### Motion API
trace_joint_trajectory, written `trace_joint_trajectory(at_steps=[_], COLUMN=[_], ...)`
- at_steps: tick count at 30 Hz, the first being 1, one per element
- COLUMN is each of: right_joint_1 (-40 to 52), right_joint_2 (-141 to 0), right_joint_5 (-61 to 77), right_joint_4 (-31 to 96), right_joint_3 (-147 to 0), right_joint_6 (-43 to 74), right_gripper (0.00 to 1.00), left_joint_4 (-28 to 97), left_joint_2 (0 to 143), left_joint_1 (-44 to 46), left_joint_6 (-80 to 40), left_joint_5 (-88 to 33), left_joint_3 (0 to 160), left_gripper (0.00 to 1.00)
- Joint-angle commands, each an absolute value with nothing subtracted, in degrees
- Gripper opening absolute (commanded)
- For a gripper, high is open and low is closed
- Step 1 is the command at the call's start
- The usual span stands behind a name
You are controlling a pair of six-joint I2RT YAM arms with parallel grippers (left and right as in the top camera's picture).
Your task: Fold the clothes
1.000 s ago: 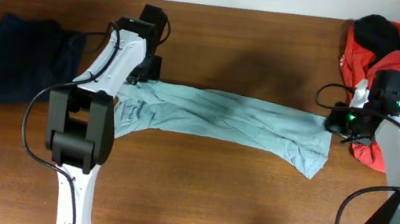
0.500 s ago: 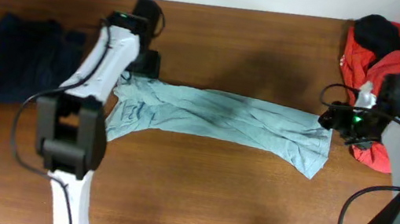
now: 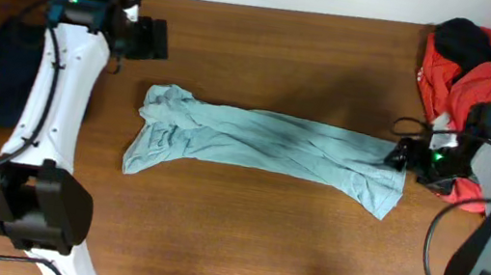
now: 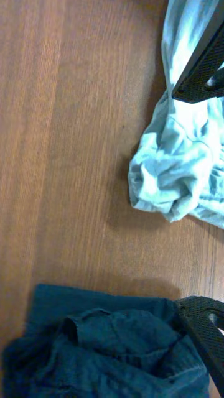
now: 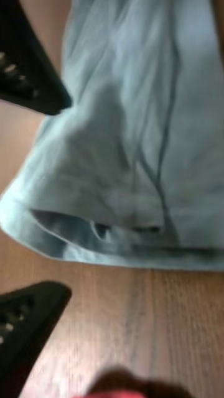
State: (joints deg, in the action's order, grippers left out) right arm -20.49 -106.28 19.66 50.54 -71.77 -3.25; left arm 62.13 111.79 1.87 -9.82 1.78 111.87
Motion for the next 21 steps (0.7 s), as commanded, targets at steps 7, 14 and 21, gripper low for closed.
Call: trace_joint_trajectory(at_steps=[7,14,21], right_joint_1=[-20.7,-20.7,-20.6], right_joint_2=[-109.2,-109.3,-109.3], right_joint_5=[20.3,17.3,17.1], right_joint_4=[50.1,50.6,50.3], right_joint_3=[-71.3,-71.3,-69.8], right_joint_6=[-4.1,-4.0,-4.1], right_gripper=[0.7,0.69,0.77], left_joint_4=[63.0,63.6,65.3], left_joint_2=[111.7,111.7,111.7], left_joint_1=[-1.0,-1.0,-0.9], left_joint_6=[-9.3,-9.3,-9.3], left_joint_5=[-1.3,-1.3,-1.3], left_joint_3=[112.2,112.2,112.2], left_gripper=[0.99,0.99,0.99])
